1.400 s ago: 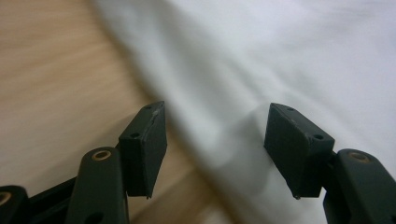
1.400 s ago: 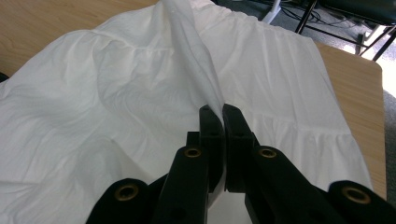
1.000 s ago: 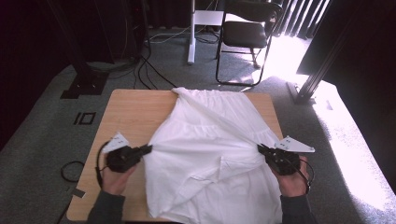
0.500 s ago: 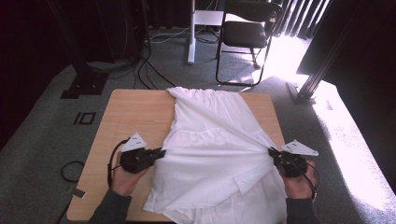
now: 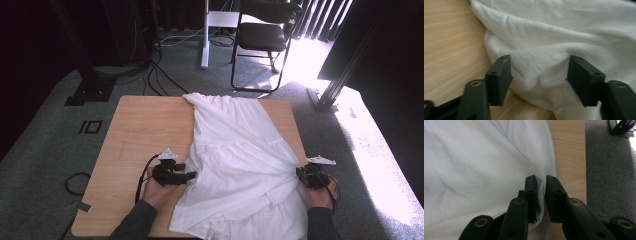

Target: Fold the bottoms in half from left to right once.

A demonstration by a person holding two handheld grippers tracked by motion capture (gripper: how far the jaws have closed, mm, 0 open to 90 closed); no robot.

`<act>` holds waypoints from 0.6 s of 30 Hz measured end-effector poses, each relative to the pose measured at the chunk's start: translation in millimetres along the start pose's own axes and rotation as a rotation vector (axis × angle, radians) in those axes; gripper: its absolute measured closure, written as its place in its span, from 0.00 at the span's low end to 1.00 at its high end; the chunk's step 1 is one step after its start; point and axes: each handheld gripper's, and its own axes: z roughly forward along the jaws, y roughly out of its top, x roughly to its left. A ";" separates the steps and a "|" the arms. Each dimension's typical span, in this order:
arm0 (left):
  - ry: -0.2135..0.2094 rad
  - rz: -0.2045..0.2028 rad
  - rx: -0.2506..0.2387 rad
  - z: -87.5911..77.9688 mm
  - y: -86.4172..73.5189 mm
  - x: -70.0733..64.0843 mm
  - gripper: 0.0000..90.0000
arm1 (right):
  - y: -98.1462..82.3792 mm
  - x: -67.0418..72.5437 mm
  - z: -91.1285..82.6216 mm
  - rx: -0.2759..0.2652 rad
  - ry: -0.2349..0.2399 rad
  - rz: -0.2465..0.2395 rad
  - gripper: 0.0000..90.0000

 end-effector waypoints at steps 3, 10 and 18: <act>0.020 0.005 0.037 14.4 1.4 -1.1 0.35 | -3.2 1.0 2.1 0.007 -0.002 -0.007 0.81; 0.104 0.108 0.108 29.6 -1.4 -9.2 0.83 | -6.0 1.1 8.9 0.023 0.015 0.018 0.80; 0.169 -0.009 0.066 4.7 -8.1 29.3 0.97 | -5.4 15.0 9.2 0.023 0.052 0.010 0.97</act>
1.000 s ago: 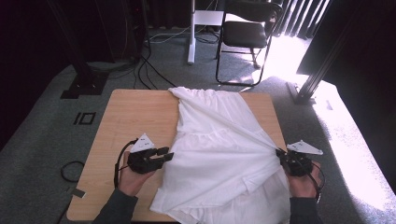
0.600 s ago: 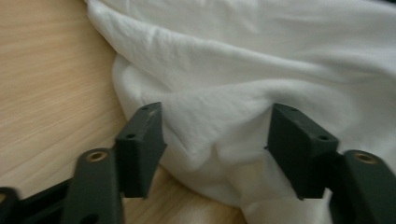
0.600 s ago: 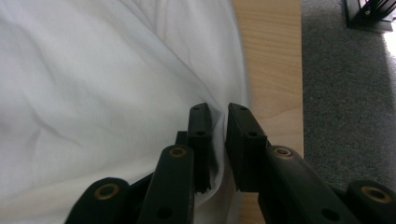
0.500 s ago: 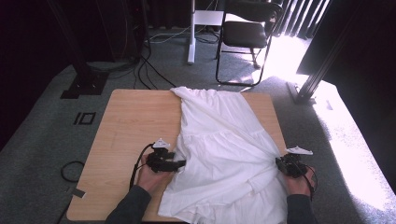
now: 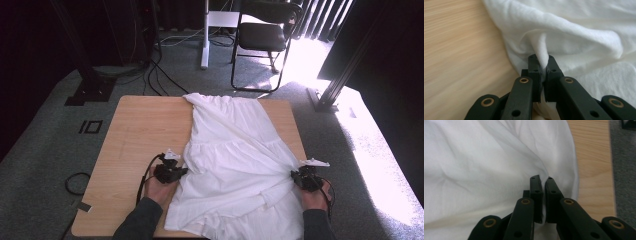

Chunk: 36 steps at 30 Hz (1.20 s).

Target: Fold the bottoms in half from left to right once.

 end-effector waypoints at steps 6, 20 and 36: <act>0.113 -0.115 -0.030 -18.4 -3.2 56.1 0.97 | 16.6 28.6 16.2 -0.016 0.061 -0.046 0.98; 0.193 -0.165 -0.100 -47.0 -1.5 84.8 0.70 | 64.4 81.7 25.0 -0.110 0.066 -0.059 0.57; 0.163 -0.057 -0.148 -90.8 -39.5 38.6 0.57 | 45.4 184.4 21.2 -0.018 0.264 -0.326 0.64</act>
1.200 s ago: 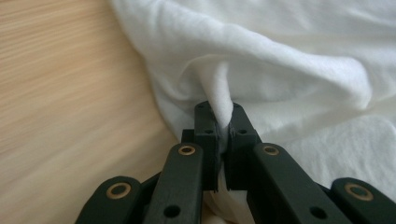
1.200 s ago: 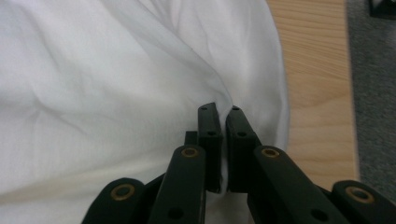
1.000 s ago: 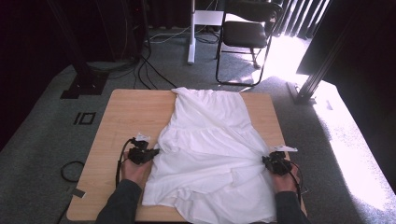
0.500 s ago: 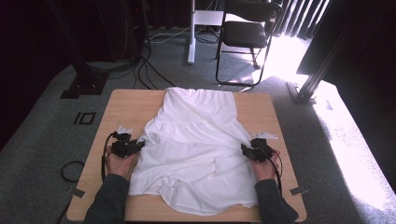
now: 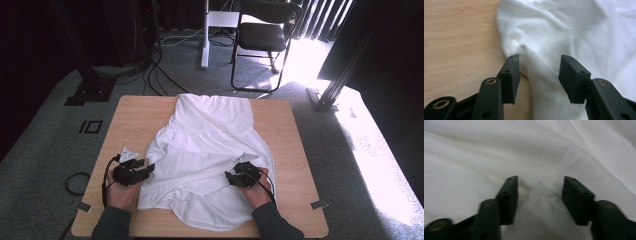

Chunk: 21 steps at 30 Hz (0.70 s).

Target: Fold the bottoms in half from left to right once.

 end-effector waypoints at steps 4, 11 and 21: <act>-0.043 0.014 0.023 -8.4 -17.3 -10.5 0.56 | -8.7 -3.9 -14.0 0.002 0.007 0.001 0.90; -0.049 0.081 0.092 -11.2 -47.9 -25.4 0.53 | -33.4 -20.6 -55.3 -0.064 -0.029 0.054 0.98; -0.055 0.085 0.111 -15.6 -59.2 -19.6 1.00 | -87.7 -42.7 -111.6 -0.112 -0.124 0.158 0.98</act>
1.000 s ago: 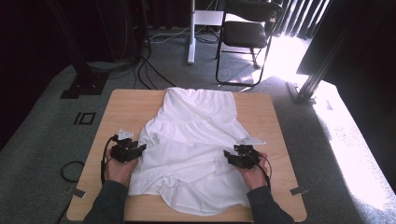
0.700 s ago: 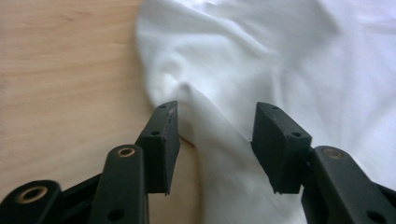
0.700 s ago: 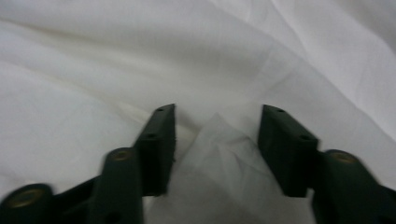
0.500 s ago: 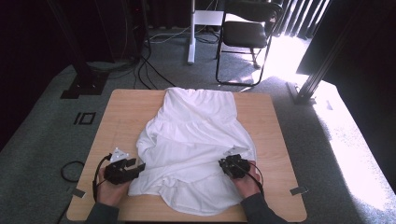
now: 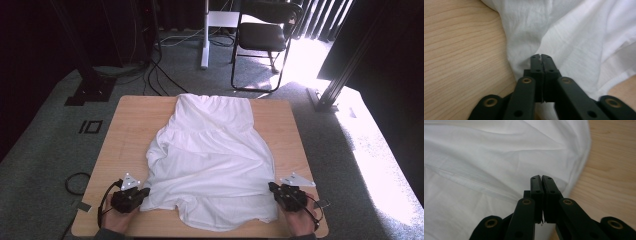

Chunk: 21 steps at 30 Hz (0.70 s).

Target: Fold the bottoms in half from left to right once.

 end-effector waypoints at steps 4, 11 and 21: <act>-0.054 -0.017 -0.044 -14.2 -2.7 -1.9 1.00 | -12.6 -9.7 -22.6 -0.006 -0.014 0.028 0.98; -0.085 -0.010 -0.095 -39.9 -9.5 -12.2 1.00 | -37.5 -6.0 -43.0 0.046 -0.019 0.022 0.98; -0.067 0.035 -0.138 -33.3 -4.0 -24.8 0.61 | -42.0 3.9 -26.4 0.110 0.000 0.001 0.64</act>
